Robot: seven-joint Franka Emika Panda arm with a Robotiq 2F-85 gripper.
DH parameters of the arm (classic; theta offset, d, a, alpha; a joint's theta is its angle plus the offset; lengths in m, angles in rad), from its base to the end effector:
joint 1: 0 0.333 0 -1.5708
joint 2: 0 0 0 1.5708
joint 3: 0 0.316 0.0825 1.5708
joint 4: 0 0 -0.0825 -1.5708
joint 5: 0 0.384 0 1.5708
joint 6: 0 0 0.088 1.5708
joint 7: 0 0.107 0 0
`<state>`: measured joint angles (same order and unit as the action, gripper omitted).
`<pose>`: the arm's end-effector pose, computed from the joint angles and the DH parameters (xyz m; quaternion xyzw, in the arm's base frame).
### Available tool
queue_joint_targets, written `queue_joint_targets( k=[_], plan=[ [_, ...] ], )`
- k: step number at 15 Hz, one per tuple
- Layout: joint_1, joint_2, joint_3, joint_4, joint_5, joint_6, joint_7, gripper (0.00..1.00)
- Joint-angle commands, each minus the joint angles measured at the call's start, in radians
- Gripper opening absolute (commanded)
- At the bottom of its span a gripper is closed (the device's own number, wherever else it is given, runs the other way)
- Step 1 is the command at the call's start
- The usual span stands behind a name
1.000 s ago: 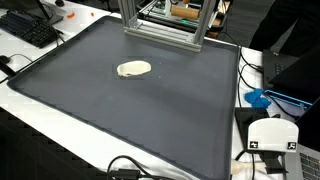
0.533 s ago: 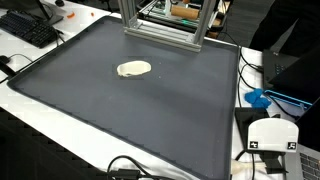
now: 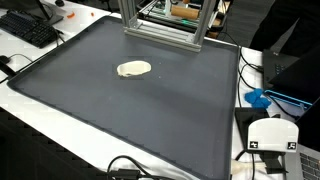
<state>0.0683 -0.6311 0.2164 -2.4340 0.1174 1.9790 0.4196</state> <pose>0.3614 0.1239 0.5324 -0.9914 0.1009 -0.0812 0.0199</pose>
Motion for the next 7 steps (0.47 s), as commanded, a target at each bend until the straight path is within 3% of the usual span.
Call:
queue_joint_targets(
  k=[1, 7],
  plan=[
    [-0.063, 0.116, 0.043, 0.038, -0.025, 0.070, 0.134, 1.00],
    [-0.041, 0.108, 0.019, 0.029, -0.014, 0.074, 0.106, 1.00]
  ],
)
